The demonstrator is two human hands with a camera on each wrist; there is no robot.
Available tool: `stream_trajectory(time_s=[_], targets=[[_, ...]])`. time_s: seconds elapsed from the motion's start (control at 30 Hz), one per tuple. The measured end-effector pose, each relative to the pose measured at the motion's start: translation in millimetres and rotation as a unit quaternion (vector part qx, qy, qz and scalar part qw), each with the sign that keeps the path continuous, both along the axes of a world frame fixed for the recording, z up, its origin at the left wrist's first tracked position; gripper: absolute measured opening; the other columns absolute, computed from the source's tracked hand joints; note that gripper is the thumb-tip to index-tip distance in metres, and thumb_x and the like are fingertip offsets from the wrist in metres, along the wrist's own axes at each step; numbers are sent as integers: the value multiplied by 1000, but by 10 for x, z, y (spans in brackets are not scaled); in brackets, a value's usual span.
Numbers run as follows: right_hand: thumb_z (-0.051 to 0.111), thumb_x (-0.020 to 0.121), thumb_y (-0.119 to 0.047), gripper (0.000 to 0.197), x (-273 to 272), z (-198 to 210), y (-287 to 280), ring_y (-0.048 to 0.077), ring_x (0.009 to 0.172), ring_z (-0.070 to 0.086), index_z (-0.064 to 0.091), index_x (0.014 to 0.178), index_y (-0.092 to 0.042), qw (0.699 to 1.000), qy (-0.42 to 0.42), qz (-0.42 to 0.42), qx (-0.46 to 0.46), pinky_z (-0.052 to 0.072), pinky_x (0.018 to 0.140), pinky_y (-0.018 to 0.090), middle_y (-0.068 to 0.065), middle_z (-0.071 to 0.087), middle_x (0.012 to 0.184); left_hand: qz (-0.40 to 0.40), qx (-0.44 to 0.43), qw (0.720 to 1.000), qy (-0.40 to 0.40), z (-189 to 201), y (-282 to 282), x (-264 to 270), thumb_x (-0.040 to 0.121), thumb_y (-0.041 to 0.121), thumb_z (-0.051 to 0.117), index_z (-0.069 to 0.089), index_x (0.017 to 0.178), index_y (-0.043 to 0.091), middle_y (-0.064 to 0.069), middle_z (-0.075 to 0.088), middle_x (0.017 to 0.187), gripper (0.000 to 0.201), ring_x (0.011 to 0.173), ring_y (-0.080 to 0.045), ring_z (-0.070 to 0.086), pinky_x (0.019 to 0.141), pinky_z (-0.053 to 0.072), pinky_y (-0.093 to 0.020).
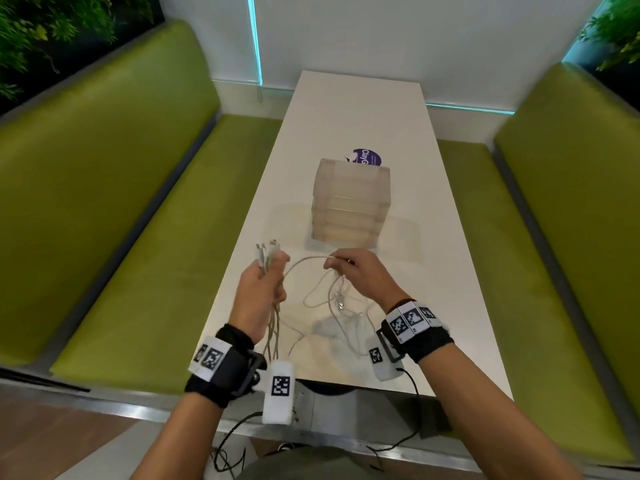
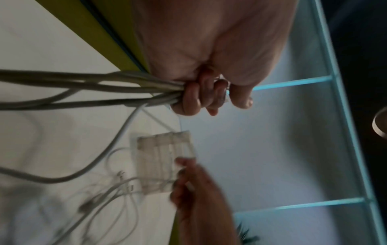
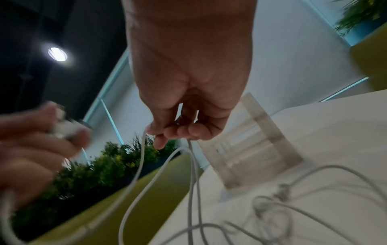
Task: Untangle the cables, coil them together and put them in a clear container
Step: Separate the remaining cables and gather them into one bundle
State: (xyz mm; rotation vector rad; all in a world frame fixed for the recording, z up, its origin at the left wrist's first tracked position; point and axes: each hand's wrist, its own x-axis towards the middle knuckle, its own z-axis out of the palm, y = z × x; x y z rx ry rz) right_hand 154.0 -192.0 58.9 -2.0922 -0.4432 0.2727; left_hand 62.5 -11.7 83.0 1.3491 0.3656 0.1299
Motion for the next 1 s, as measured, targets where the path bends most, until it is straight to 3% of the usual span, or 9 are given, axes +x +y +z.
stream_trajectory(time_s=[0.07, 0.17, 0.27, 0.4, 0.57, 0.7, 0.8, 0.93, 1.0], targets=[[61, 90, -24, 17, -67, 130, 55, 1, 64, 52, 72, 85, -12, 999, -4, 43, 21, 39, 62, 12, -2, 65, 73, -30, 53, 998, 22, -69, -143, 12, 91, 30, 60, 59, 82, 18, 12, 39, 55, 15, 52, -9, 30, 49, 30, -23], [62, 90, -25, 17, -163, 208, 104, 3, 63, 48, 71, 84, -11, 993, -39, 110, -10, 38, 61, 16, -6, 55, 70, -39, 2, 999, 20, -97, -287, 52, 90, 25, 62, 54, 82, 9, 11, 34, 49, 19, 47, -8, 25, 44, 25, -20], [61, 90, -25, 18, -219, 148, 128, 13, 69, 49, 69, 87, -9, 980, -70, 159, -98, 40, 67, 28, 3, 55, 77, 12, -43, 999, 9, -86, -283, 105, 90, 17, 62, 49, 75, 11, 5, 29, 53, 21, 45, -9, 22, 42, 24, -20], [56, 93, -20, 18, -96, -36, 47, 14, 83, 50, 68, 95, -7, 979, -22, 108, -174, 42, 80, 33, 7, 61, 94, 37, -55, 997, -40, 2, -197, 100, 91, 12, 59, 54, 71, 13, 2, 30, 56, 21, 43, -8, 21, 42, 22, -20], [56, 90, -12, 17, 184, -322, -193, 27, 83, 57, 67, 83, 0, 978, 17, 20, -208, 41, 75, 33, 15, 63, 89, 59, -84, 990, -99, 209, -31, 4, 96, 12, 52, 54, 76, 11, 10, 30, 49, 20, 43, -6, 19, 49, 15, -25], [59, 88, -5, 9, 269, -352, -347, 23, 76, 59, 68, 86, -7, 990, 38, -44, -130, 48, 73, 36, 11, 66, 83, 76, -76, 988, -108, 267, 121, -25, 96, 15, 51, 51, 83, 9, 13, 30, 46, 14, 44, -6, 18, 50, 15, -27], [49, 86, 7, 22, 208, -163, -351, 8, 64, 59, 61, 89, -11, 997, 38, -37, -48, 49, 64, 19, 2, 65, 78, 74, -43, 993, -75, 154, 128, -29, 96, 18, 54, 53, 82, 10, 11, 28, 48, 16, 44, -7, 19, 45, 18, -22], [49, 89, 7, 25, 89, 78, -309, 21, 87, 68, 64, 89, -14, 997, 74, 29, 2, 52, 82, 29, 13, 70, 99, 24, 51, 998, -7, -26, 3, -27, 94, 20, 56, 58, 81, 9, 10, 31, 49, 17, 44, -6, 25, 43, 26, -19], [52, 89, 4, 23, 31, 154, -268, 19, 86, 68, 69, 90, -11, 998, 44, 35, -29, 52, 83, 31, 12, 71, 96, -14, 93, 995, 14, -91, -108, -21, 94, 20, 56, 62, 83, 6, 12, 37, 49, 19, 44, -5, 30, 44, 29, -19]])
